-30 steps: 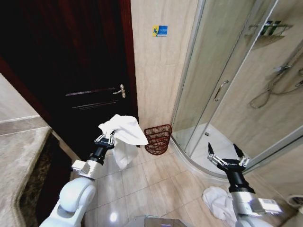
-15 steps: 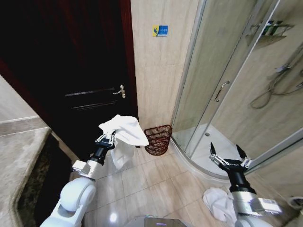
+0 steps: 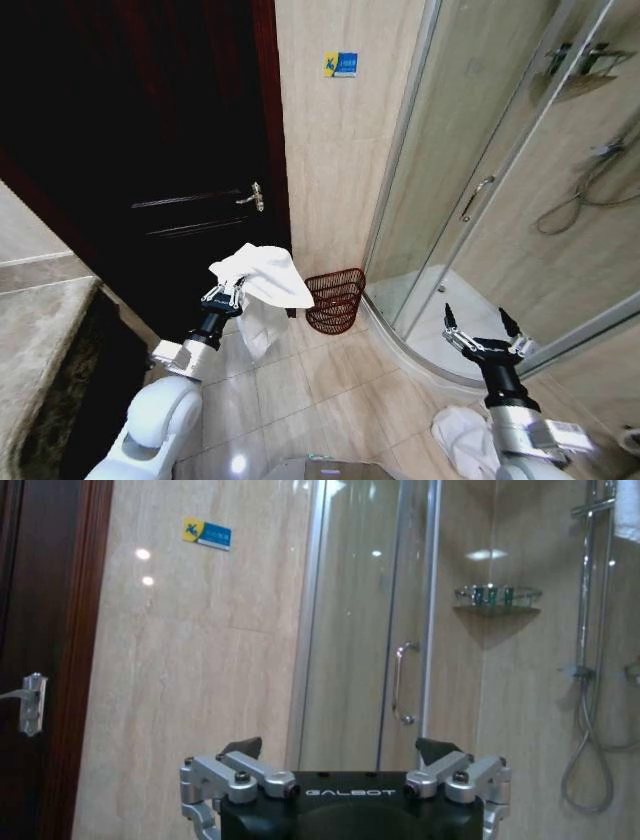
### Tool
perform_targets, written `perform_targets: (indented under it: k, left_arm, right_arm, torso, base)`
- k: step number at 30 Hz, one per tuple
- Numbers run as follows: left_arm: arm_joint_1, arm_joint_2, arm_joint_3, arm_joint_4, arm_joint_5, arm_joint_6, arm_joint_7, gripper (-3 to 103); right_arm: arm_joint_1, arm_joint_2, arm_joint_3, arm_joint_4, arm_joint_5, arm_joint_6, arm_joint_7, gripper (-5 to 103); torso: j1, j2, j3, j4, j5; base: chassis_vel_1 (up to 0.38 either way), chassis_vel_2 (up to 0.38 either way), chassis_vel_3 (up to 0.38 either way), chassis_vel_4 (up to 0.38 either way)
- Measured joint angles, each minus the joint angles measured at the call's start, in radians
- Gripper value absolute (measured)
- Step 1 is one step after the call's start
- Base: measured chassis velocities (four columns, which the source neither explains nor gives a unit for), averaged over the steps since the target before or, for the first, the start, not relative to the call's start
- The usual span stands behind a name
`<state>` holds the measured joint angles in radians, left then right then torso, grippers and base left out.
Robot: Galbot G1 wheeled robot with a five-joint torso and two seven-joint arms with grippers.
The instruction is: Discard the used towel into the hamper.
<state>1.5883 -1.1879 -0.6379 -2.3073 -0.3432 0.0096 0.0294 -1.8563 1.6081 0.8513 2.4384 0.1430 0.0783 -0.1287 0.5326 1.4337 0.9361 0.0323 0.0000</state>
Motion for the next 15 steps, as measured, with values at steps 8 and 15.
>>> perform_targets:
  k: [8,15]
  left_arm:
    - [-0.001,0.001,0.002,0.009,0.009,-0.002,0.001,7]
    - [-0.002,0.002,0.002,0.022,0.035,-0.006,0.009,7]
  right_arm:
    - [-0.001,0.000,0.000,-0.009,-0.002,0.009,-0.004,100]
    - [0.000,0.000,-0.001,-0.014,-0.005,0.012,-0.005,100]
  torso:
    - [0.000,0.000,0.000,0.0000,0.0001]
    - [0.000,0.000,0.000,-0.0001,0.0000]
  base:
    - [-0.096,0.080,0.089,-0.086]
    - [-0.127,0.119,0.122,-0.135]
